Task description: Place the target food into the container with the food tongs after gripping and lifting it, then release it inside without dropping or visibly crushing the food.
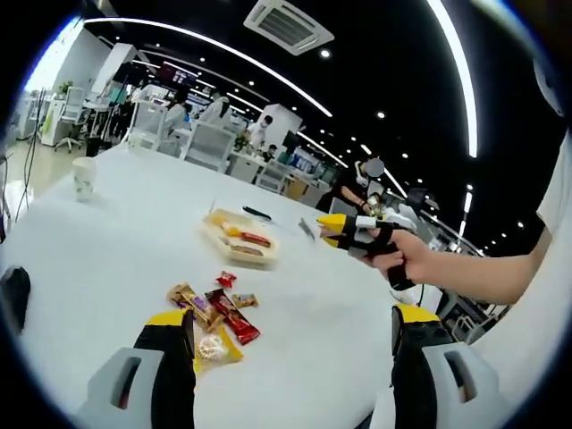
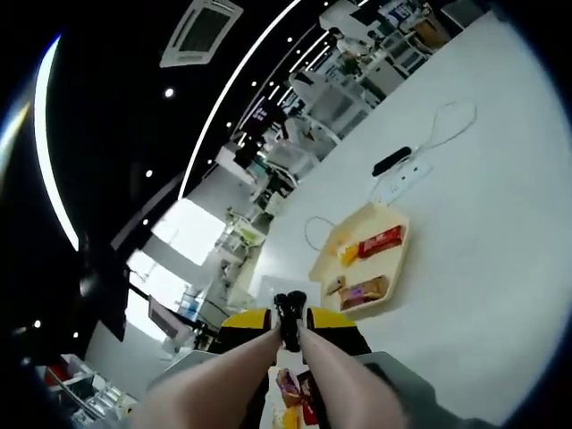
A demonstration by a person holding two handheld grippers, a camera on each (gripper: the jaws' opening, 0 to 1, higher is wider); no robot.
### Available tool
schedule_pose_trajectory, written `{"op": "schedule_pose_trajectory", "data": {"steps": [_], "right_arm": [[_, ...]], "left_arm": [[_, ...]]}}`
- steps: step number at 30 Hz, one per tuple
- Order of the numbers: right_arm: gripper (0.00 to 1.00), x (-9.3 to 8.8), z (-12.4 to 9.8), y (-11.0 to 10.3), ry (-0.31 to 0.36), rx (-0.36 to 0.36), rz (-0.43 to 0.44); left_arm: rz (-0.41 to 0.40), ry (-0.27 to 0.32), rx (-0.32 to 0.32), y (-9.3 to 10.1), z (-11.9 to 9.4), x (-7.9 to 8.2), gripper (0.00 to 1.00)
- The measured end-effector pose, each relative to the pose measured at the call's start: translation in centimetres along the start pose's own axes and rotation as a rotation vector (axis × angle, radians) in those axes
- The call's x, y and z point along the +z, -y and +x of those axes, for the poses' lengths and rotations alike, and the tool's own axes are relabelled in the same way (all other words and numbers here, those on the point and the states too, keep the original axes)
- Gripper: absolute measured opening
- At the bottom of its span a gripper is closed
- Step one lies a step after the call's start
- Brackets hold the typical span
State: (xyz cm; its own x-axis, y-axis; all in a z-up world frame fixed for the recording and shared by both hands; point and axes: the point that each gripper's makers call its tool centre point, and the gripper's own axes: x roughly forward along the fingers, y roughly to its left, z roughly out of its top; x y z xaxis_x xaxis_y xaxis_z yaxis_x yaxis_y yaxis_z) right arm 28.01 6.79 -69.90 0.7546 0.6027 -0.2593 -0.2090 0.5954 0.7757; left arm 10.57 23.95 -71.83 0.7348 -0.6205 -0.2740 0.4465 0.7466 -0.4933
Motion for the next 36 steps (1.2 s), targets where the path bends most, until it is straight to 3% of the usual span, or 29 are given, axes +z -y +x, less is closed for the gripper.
{"op": "schedule_pose_trajectory", "data": {"steps": [3, 7, 10, 15, 21, 29, 36], "right_arm": [[0.14, 0.8, 0.2, -1.0, 0.016, 0.004, -0.018], [0.15, 2.5, 0.3, -2.3, 0.043, 0.012, -0.033], [0.15, 3.8, 0.5, -2.6, 0.052, 0.015, -0.057], [0.15, 5.8, 0.3, -3.5, 0.069, 0.013, -0.096], [0.15, 7.5, 0.5, -3.8, 0.065, 0.007, -0.155], [0.15, 9.5, 0.3, -3.8, 0.076, -0.001, -0.191], [0.15, 10.8, 0.3, -3.3, 0.077, -0.023, -0.214]], "left_arm": [[-0.016, 0.005, 0.002, -0.2, -0.8, -0.5, 0.91], [0.002, -0.035, -0.003, -0.3, -0.9, -1.4, 0.92], [0.003, 0.002, -0.005, -0.3, -0.7, -0.6, 0.92], [0.014, 0.007, -0.025, 0.3, 0.7, 0.3, 0.92], [0.033, 0.026, -0.036, 0.9, 1.2, 1.1, 0.92], [-0.01, 0.048, -0.034, 1.6, 1.0, 0.0, 0.92], [0.029, 0.019, -0.054, 2.5, 2.0, 0.0, 0.93]]}}
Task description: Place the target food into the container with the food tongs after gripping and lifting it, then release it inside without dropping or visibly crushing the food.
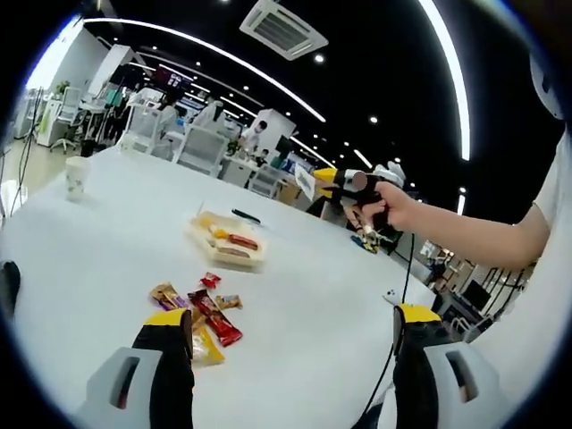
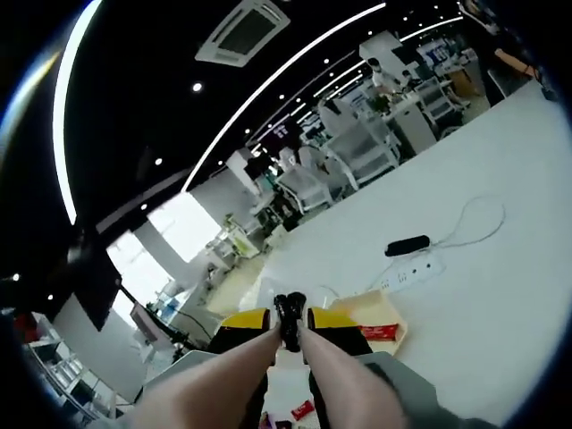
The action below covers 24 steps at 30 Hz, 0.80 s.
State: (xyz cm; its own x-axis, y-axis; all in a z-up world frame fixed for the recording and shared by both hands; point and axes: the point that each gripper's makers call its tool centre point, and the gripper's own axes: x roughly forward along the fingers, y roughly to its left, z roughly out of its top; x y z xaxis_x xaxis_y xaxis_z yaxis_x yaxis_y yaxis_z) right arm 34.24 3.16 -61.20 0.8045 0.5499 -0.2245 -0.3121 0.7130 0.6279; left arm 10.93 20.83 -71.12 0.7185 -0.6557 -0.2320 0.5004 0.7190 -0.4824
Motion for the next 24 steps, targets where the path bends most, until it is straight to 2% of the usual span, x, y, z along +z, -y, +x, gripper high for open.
{"op": "schedule_pose_trajectory", "data": {"steps": [7, 15, 19, 24], "right_arm": [[0.15, 1.3, 0.1, 0.5, 0.003, -0.014, -0.039], [0.15, 3.4, 1.0, 0.3, 0.007, -0.012, -0.097], [0.15, 3.5, 1.7, 0.0, 0.004, -0.003, -0.111], [0.15, 3.5, 2.4, -0.3, 0.002, 0.011, -0.127]], "left_arm": [[0.025, 0.009, -0.014, 0.4, 1.4, 1.5, 0.93], [0.054, -0.009, -0.047, 1.6, 2.4, 1.8, 0.93], [0.047, -0.007, -0.044, 1.7, 2.4, 2.1, 0.93], [0.07, -0.034, -0.041, 1.9, 2.3, 2.3, 0.93]]}}
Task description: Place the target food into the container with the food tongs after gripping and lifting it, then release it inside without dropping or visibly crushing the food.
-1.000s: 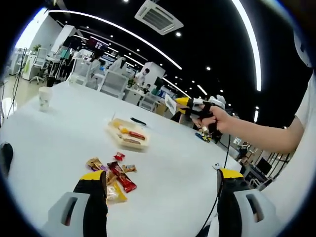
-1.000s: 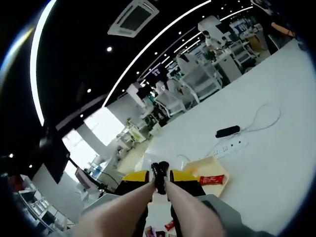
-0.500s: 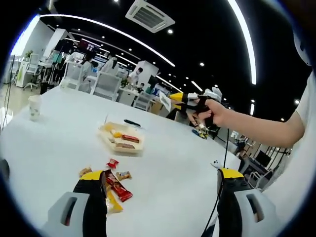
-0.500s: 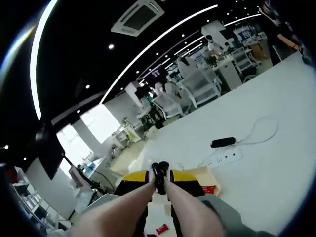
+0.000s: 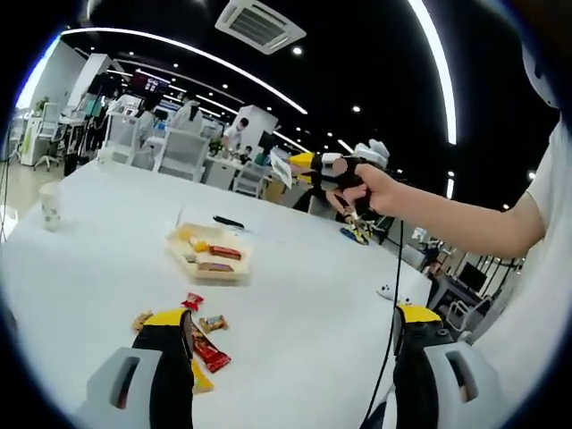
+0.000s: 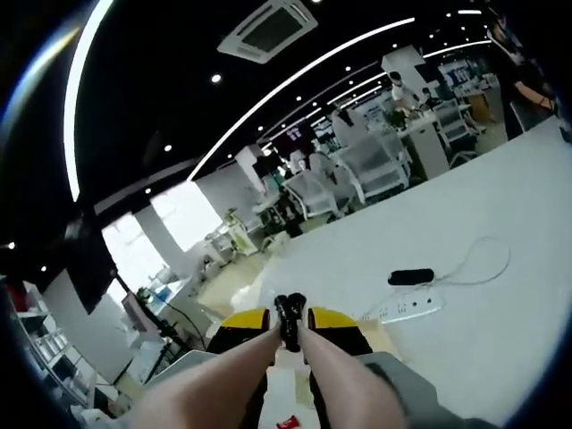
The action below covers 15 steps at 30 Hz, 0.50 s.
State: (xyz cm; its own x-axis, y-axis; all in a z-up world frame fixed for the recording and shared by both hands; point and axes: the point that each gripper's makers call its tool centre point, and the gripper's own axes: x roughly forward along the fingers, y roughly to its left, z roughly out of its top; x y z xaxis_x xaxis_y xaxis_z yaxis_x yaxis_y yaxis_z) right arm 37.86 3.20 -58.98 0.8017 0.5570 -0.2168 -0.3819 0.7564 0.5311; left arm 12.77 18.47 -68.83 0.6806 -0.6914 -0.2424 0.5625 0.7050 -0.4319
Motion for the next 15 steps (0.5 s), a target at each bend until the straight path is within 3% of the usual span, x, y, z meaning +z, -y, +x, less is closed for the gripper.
{"op": "schedule_pose_trajectory", "data": {"steps": [6, 9, 15], "right_arm": [[0.15, 0.6, 1.3, -0.7, 0.023, 0.01, 0.013], [0.16, 0.6, 1.9, -1.7, 0.03, 0.017, -0.002], [0.16, 0.8, 2.8, -2.6, 0.029, 0.018, -0.034]], "left_arm": [[-0.022, 0.03, 0.015, -0.3, -0.1, 1.1, 0.92], [0.011, 0.048, 0.017, 0.2, -0.5, 1.9, 0.92], [0.005, 0.032, 0.027, -0.1, -1.3, 1.6, 0.92]]}}
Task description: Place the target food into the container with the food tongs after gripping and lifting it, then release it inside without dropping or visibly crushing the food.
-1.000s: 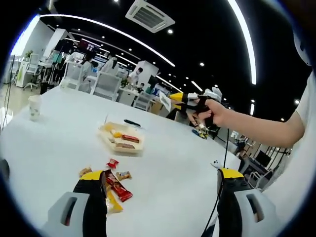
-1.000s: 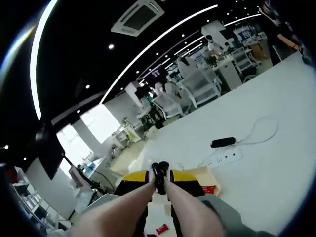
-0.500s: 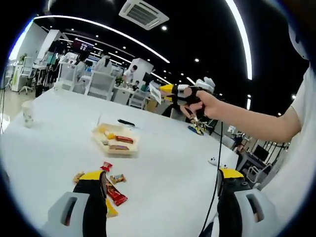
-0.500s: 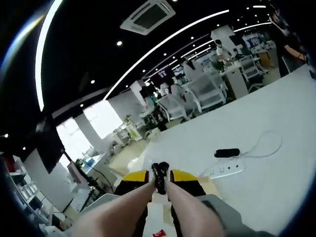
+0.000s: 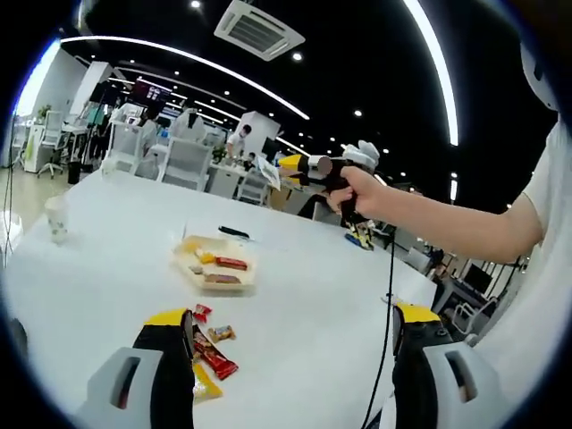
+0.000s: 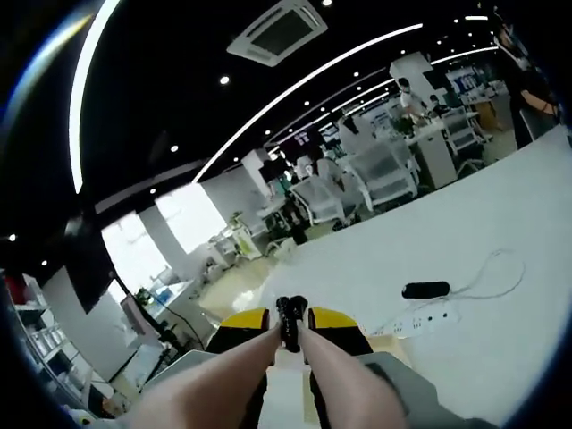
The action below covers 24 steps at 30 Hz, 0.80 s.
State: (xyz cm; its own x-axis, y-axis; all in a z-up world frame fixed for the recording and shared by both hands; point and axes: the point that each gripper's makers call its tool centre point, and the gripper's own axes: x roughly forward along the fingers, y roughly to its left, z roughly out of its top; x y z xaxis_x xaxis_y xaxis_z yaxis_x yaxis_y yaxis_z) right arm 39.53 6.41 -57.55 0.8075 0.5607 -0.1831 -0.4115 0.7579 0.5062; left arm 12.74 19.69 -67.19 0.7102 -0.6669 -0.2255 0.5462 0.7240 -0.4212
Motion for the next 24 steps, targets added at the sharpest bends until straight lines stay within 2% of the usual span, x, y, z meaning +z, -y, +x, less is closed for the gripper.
{"op": "schedule_pose_trajectory", "data": {"steps": [6, 10, 12, 17, 24], "right_arm": [[0.16, 0.0, 1.4, 1.1, -0.007, -0.039, 0.005], [0.16, -0.2, 2.6, 1.5, -0.018, -0.046, 0.007], [0.16, -0.7, 3.2, 1.5, -0.04, -0.057, 0.0], [0.16, -1.4, 4.1, 1.6, -0.06, -0.062, -0.01], [0.21, -0.7, 4.3, 2.6, -0.039, -0.083, 0.027]], "left_arm": [[0.011, 0.036, 0.029, -0.3, -1.7, 0.7, 0.91], [-0.011, 0.038, 0.065, -1.3, -2.6, 0.3, 0.91], [-0.012, 0.07, 0.065, -1.1, -3.1, 0.7, 0.91], [-0.015, 0.049, 0.068, -1.5, -3.3, 0.0, 0.91], [-0.016, 0.065, 0.076, -2.4, -3.4, 0.6, 0.91]]}}
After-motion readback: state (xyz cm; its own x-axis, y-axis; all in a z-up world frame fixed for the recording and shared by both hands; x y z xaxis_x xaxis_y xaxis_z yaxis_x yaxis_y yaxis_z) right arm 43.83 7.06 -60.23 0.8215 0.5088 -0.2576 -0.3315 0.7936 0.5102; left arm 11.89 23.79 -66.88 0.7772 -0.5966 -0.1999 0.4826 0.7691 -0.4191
